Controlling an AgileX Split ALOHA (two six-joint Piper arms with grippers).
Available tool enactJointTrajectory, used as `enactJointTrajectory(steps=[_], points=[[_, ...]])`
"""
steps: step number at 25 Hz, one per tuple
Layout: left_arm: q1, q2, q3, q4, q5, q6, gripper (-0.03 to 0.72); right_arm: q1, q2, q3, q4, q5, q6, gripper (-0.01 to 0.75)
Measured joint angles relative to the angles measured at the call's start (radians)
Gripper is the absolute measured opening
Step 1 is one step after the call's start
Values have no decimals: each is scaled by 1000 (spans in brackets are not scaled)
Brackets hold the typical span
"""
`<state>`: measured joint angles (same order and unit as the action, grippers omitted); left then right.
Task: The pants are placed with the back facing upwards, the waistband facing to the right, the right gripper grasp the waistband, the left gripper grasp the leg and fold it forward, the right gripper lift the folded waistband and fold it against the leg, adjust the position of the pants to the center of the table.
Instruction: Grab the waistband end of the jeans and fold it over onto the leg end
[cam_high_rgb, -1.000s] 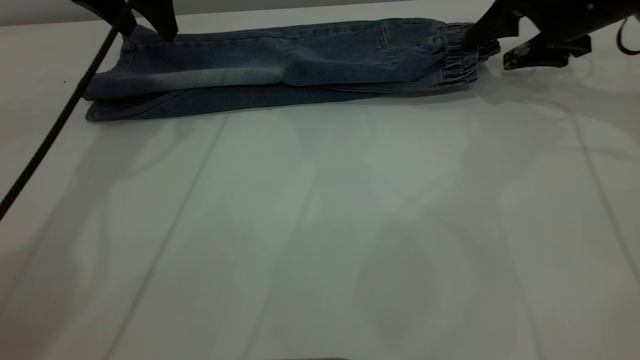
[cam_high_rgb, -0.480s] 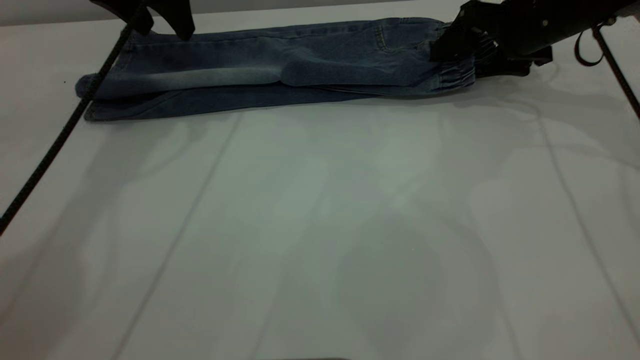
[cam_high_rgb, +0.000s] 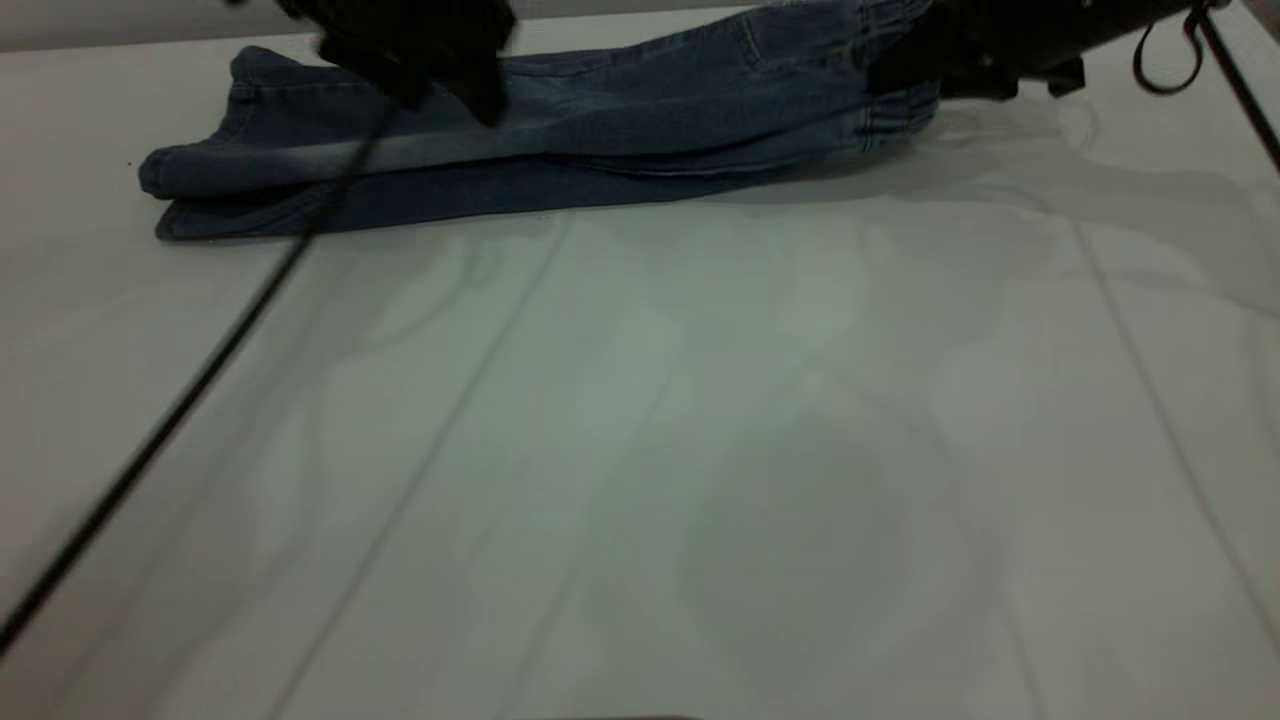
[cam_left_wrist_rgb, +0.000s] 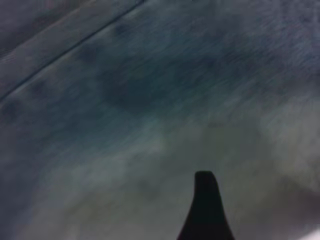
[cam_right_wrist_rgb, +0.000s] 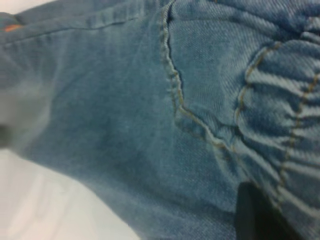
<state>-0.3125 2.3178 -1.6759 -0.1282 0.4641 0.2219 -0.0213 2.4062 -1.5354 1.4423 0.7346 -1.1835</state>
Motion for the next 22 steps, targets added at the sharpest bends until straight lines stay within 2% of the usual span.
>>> enactJointTrajectory(steps=[7,15,18,22], points=[[-68,100,-1,-6,-132,-10,504,-22,-87,-57,-142,87,145,78],[-136,120,-8,-50,-201,-19,504,-23,-124,-100,-161,142,186,78],[-146,121,-46,-52,-139,-19,504,-25,-124,-110,-163,171,197,78],[-115,108,-154,-50,49,-19,504,-21,-124,-115,-168,186,200,78]])
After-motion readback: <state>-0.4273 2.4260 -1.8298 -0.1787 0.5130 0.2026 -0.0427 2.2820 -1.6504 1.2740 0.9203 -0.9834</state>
